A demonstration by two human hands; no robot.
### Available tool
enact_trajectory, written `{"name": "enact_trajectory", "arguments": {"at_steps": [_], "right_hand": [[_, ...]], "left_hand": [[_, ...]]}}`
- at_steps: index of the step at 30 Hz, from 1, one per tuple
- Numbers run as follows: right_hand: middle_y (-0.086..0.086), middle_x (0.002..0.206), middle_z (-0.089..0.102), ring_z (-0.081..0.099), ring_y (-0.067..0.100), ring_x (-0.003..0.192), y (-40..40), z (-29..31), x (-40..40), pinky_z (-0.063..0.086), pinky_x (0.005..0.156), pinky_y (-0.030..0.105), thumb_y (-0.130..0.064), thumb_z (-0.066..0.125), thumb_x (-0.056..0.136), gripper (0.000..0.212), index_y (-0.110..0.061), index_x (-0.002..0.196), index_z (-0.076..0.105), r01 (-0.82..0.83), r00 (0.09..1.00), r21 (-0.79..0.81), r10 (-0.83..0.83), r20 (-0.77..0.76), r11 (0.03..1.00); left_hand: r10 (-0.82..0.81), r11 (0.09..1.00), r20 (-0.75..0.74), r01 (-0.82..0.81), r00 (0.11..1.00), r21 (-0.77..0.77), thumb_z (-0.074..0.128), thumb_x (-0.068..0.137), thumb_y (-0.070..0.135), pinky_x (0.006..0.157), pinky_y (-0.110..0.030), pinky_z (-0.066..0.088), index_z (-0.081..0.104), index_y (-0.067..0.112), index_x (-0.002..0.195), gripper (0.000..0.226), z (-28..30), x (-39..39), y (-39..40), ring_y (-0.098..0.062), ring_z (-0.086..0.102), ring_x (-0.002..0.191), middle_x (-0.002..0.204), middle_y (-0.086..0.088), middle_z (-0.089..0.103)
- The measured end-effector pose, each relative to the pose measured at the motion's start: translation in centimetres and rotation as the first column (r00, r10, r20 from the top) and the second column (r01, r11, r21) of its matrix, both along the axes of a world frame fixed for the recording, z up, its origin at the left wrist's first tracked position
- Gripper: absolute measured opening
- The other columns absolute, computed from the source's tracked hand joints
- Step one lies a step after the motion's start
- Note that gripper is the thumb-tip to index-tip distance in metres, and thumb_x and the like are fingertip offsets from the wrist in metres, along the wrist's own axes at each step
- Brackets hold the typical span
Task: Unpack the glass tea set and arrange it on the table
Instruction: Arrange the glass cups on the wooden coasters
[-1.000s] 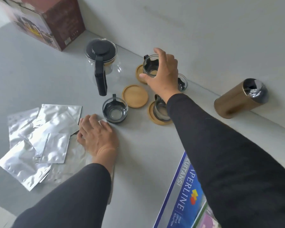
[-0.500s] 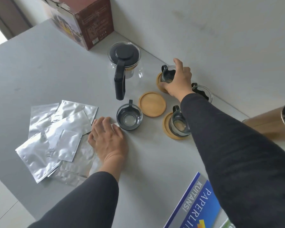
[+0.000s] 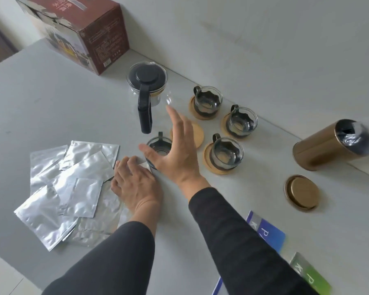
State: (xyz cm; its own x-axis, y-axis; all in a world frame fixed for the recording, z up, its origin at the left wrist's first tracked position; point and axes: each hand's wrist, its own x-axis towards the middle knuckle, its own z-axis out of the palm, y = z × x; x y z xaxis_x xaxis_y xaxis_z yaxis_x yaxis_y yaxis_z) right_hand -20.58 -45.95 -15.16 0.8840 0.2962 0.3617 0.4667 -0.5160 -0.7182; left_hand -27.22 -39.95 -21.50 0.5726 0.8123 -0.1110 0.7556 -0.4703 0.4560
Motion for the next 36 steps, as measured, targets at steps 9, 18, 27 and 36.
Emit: {"name": "enact_trajectory", "arguments": {"at_steps": [9,18,27,36], "right_hand": [[0.01,0.136,0.038,0.041,0.022,0.125,0.7,-4.5,-3.4,0.043,0.103,0.03,-0.044,0.08,0.068,0.1,-0.024,0.146,0.022,0.113,0.965,-0.04,-0.119,-0.233,0.993],[0.017,0.131,0.047,0.045,0.028,0.123,0.1,-2.9,-0.7,0.023,0.097,0.0,-0.02,0.083,0.065,0.089,0.002,0.137,0.035,0.347,0.931,0.092,-0.331,-0.155,0.933],[0.017,0.137,0.041,0.039,0.027,0.129,-1.3,-3.7,2.7,0.021,0.101,0.012,-0.021,0.079,0.069,0.089,0.0,0.141,0.03,0.42,0.885,0.021,-0.405,-0.23,0.907],[0.014,0.139,0.041,0.038,0.024,0.13,-1.5,-3.9,3.9,0.025,0.1,0.017,-0.028,0.078,0.073,0.089,-0.003,0.142,0.028,0.365,0.888,-0.036,-0.36,-0.286,0.93]], "left_hand": [[-0.024,0.999,0.025,0.025,0.999,-0.048,0.041,0.093,0.025,0.113,-0.037,0.011,0.043,0.022,0.128,0.035,0.1,-0.3,0.3,-0.017,0.019,0.142,0.144,0.001,0.032],[-0.005,1.0,0.067,0.006,0.998,-0.015,0.037,0.095,0.018,0.112,-0.037,0.013,0.046,0.022,0.124,0.031,-0.6,-0.2,0.2,-0.016,0.02,0.142,0.142,0.003,0.037],[0.006,1.0,0.048,-0.006,0.999,-0.005,0.036,0.096,0.019,0.112,-0.035,0.011,0.046,0.023,0.125,0.031,-0.6,-0.1,0.1,-0.015,0.019,0.142,0.143,0.004,0.036],[0.005,1.0,0.046,-0.006,0.999,0.019,0.035,0.097,0.021,0.112,-0.037,0.013,0.046,0.023,0.125,0.03,-0.8,-0.1,0.1,-0.017,0.021,0.141,0.142,0.003,0.036]]}}
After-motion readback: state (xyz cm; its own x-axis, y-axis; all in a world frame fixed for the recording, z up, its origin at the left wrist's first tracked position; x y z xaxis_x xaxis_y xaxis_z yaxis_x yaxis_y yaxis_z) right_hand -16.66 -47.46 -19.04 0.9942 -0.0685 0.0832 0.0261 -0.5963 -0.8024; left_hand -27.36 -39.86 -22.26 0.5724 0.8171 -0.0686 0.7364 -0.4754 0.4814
